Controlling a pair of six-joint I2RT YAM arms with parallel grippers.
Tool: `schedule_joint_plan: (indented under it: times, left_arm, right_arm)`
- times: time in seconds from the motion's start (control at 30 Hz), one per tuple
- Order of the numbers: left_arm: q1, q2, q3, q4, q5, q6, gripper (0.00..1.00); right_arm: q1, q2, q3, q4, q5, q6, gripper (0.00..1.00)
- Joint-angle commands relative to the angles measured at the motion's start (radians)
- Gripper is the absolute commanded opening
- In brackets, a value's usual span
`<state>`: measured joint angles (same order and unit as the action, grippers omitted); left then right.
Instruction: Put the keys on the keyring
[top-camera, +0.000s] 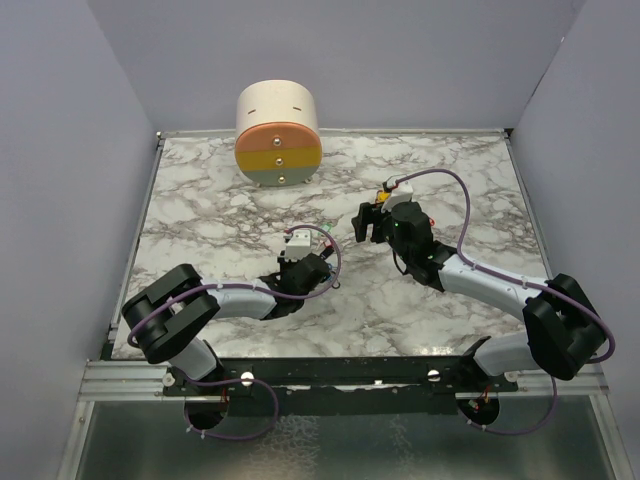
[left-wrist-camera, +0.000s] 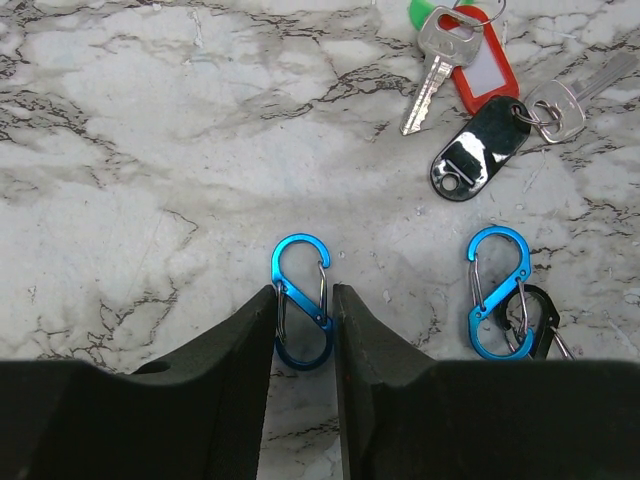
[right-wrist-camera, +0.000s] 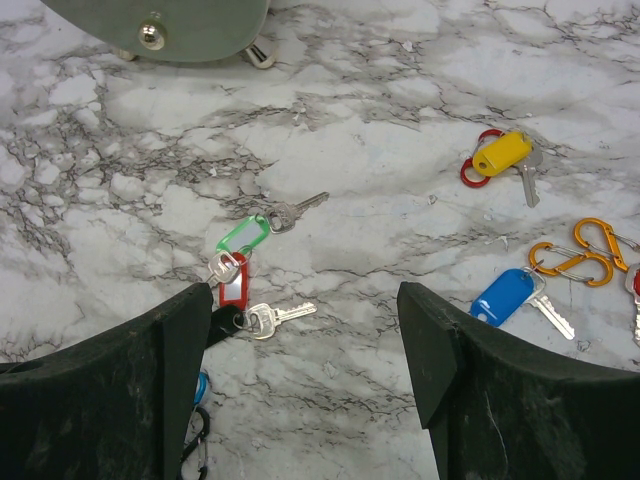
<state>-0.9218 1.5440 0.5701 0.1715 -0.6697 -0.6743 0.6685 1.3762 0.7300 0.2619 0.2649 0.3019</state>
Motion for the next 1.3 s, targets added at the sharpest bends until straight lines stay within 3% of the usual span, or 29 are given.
schedule_joint_plan:
  times: [0.0, 0.6, 0.77, 0.97, 1.27]
  left_arm:
    - [0.009, 0.005, -0.034, -0.057, 0.044, 0.013, 0.3]
    - [0.017, 0.011, -0.032, -0.048, 0.059, 0.025, 0.06]
    - [0.019, 0.017, -0.025, -0.056, 0.061, 0.025, 0.27]
    - [0.022, 0.019, -0.024, -0.062, 0.062, 0.025, 0.39]
    - [0.029, 0.018, -0.02, -0.066, 0.065, 0.025, 0.39]
  right_arm:
    - [0.003, -0.009, 0.003, 0.015, -0.012, -0.003, 0.75]
    - [0.003, 0.004, 0.009, 0.014, -0.018, -0.007, 0.75]
    - [0.003, 0.004, 0.009, 0.014, -0.02, -0.007, 0.75]
    - [0.003, 0.001, 0.008, 0.014, -0.02, -0.006, 0.75]
    - [0.003, 0.003, 0.009, 0.015, -0.021, -0.007, 0.75]
